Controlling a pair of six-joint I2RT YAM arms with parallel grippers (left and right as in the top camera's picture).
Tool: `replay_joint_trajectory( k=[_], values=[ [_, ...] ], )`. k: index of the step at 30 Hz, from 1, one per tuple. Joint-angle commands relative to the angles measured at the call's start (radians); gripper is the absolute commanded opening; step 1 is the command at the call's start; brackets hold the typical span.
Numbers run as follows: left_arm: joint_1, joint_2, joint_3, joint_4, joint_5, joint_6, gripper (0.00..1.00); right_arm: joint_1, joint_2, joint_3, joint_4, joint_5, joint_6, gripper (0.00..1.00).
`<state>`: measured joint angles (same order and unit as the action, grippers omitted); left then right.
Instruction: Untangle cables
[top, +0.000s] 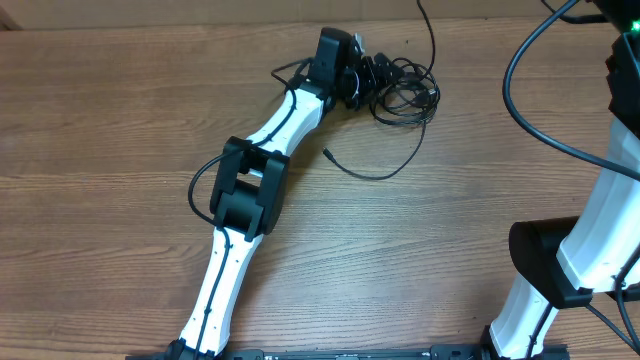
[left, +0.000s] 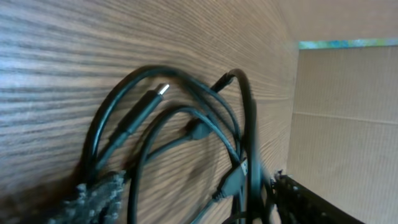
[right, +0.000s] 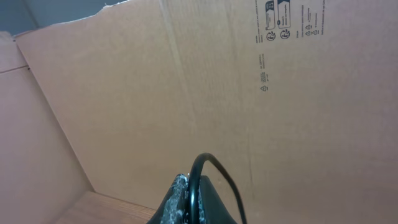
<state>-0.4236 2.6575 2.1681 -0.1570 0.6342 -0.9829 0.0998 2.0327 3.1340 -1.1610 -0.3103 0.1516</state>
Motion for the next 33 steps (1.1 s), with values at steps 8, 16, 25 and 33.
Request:
replay_joint_trajectory(
  k=[8, 16, 25, 33],
  values=[
    [-0.042, 0.027, 0.011, 0.165, 0.001, -0.143, 0.21, -0.003, -0.019, 0.007, 0.029, -0.006, -0.053, 0.04],
    [-0.022, 0.027, 0.011, 0.261, 0.086, -0.159, 0.04, -0.006, -0.019, 0.007, 0.027, 0.033, -0.056, 0.04],
    [0.121, 0.026, 0.014, 0.320, 0.300, -0.159, 0.04, -0.006, -0.019, 0.007, -0.030, 0.213, -0.055, 0.04],
    [0.186, 0.026, 0.014, 0.390, 0.398, -0.174, 0.04, -0.005, -0.019, 0.007, -0.078, 0.212, -0.047, 0.31]
  ],
)
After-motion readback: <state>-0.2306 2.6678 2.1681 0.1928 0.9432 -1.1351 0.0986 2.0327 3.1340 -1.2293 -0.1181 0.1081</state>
